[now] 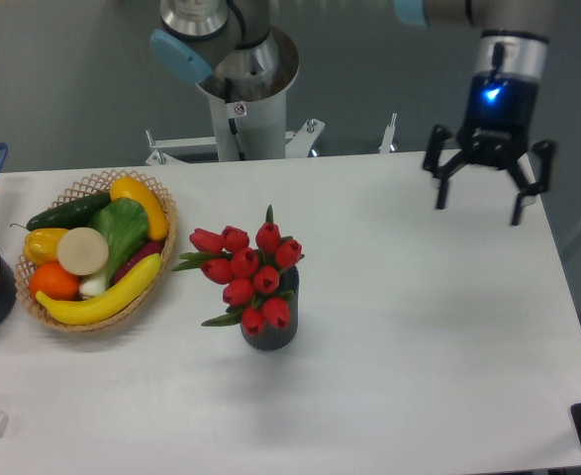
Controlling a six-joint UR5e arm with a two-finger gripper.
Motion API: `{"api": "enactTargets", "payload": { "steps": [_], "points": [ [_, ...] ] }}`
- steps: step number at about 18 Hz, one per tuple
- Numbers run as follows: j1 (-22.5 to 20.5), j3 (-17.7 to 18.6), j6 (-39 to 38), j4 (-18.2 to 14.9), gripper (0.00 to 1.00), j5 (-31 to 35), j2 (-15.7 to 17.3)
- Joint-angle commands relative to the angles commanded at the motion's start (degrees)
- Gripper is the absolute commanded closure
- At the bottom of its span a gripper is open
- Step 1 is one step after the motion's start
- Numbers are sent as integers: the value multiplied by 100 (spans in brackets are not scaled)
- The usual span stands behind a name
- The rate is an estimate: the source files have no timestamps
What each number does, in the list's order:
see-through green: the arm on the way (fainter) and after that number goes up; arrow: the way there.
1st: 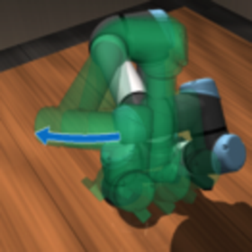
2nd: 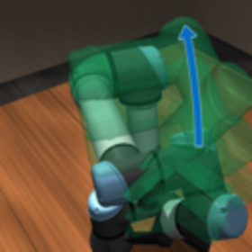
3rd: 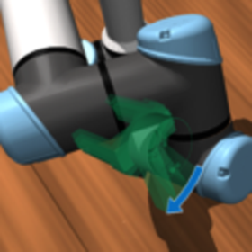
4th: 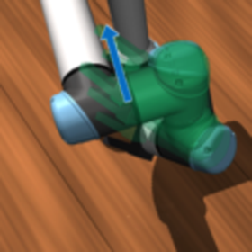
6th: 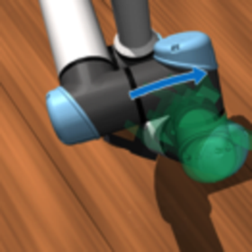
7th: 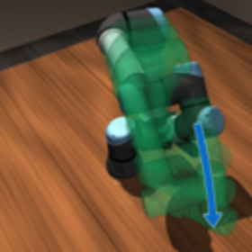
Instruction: Insert the flowers into the vase
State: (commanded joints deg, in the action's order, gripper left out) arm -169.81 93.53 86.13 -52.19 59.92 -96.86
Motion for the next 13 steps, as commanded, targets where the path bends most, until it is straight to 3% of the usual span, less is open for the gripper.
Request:
{"api": "enactTargets", "payload": {
  "steps": [5, 10, 13],
  "points": [
    [-8, -432, 1684, -1213, 0, 1011, 18],
    [-87, -450, 2776, -1548, 0, 1442, 61],
    [-79, -423, 2901, -1566, 0, 1549, 70]
  ]
}}
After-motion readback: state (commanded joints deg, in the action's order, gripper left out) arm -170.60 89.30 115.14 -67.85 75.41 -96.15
